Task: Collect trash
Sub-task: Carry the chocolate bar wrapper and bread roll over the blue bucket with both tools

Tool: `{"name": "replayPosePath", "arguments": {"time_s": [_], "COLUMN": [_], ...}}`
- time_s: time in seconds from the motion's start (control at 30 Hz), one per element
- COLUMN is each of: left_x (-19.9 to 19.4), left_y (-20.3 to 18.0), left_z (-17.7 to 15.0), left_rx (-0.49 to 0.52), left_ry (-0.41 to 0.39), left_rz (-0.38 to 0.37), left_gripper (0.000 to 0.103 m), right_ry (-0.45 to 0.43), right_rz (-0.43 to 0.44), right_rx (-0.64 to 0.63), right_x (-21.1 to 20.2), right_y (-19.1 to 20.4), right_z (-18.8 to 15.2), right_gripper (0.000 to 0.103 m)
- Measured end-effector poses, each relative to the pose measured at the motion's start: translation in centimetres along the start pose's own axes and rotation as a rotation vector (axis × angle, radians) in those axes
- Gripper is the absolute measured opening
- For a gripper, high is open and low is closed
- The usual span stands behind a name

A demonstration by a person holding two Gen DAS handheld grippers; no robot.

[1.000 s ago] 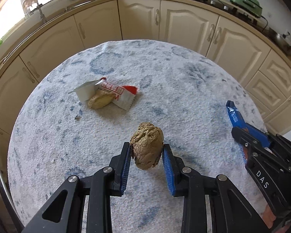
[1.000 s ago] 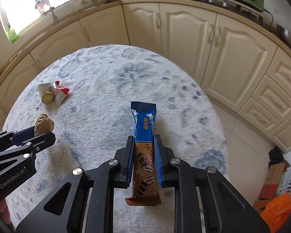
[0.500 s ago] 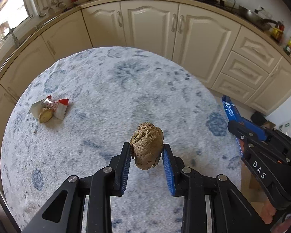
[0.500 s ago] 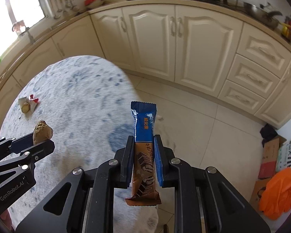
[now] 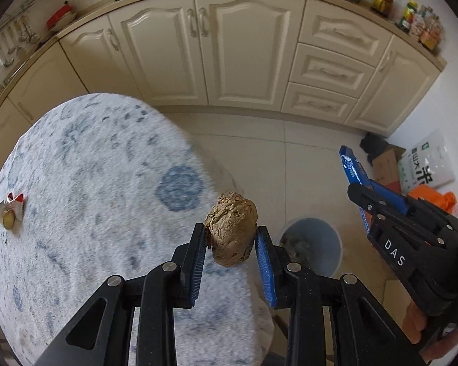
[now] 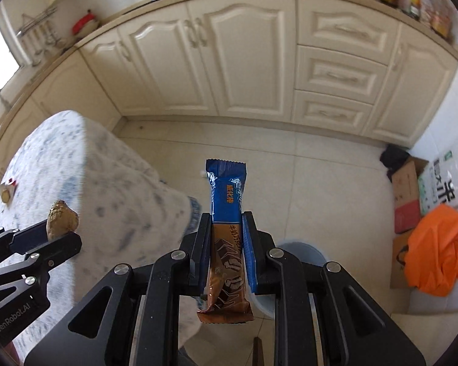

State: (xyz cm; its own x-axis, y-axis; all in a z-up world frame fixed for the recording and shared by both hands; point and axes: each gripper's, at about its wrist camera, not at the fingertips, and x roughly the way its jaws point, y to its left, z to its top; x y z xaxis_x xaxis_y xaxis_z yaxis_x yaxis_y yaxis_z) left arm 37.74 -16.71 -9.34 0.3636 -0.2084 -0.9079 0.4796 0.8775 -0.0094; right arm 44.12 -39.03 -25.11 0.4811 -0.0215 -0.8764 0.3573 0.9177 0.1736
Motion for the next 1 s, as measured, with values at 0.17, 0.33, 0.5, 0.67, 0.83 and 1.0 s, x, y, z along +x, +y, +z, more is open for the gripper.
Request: {"name": "replayPosePath", "arguments": {"time_s": [0.17, 0.33, 0.5, 0.67, 0.83, 1.0], "left_x": [1.6, 3.9, 6.8, 10.0, 13.8, 18.0], "left_y": [-3.9, -7.8, -11.4, -14.3, -17.0, -19.4], "left_z": [1.6, 2.9, 4.2, 5.6, 6.7, 6.7], "left_rx": [0.062, 0.13, 0.2, 0.271, 0.332, 0.396], "left_ry": [0.031, 0.073, 0.132, 0.189, 0.254, 0.319], "left_rz": [-0.035, -0.062, -0.082, -0.1, -0.111, -0.101], "left_gripper": [0.029, 0.029, 0.029, 0.029, 0.029, 0.029], "right_ry": [0.022, 0.037, 0.062, 0.1, 0.15, 0.204], "right_rz": [-0.053, -0.081, -0.121, -0.144, -0.151, -0.172], "right_rx": [0.075, 0.145, 0.224, 0.297, 0.366, 0.413], "right_x": [0.0, -0.4, -0.3, 0.4, 1.2, 2.4], "right_y": [-4.2, -8.0, -11.5, -14.4, -16.4, -17.9], "right_z": [-0.9, -2.2, -3.5, -4.9, -6.8, -8.5], "right_gripper": [0.019, 0.019, 0.019, 0.019, 0.019, 0.019]}}
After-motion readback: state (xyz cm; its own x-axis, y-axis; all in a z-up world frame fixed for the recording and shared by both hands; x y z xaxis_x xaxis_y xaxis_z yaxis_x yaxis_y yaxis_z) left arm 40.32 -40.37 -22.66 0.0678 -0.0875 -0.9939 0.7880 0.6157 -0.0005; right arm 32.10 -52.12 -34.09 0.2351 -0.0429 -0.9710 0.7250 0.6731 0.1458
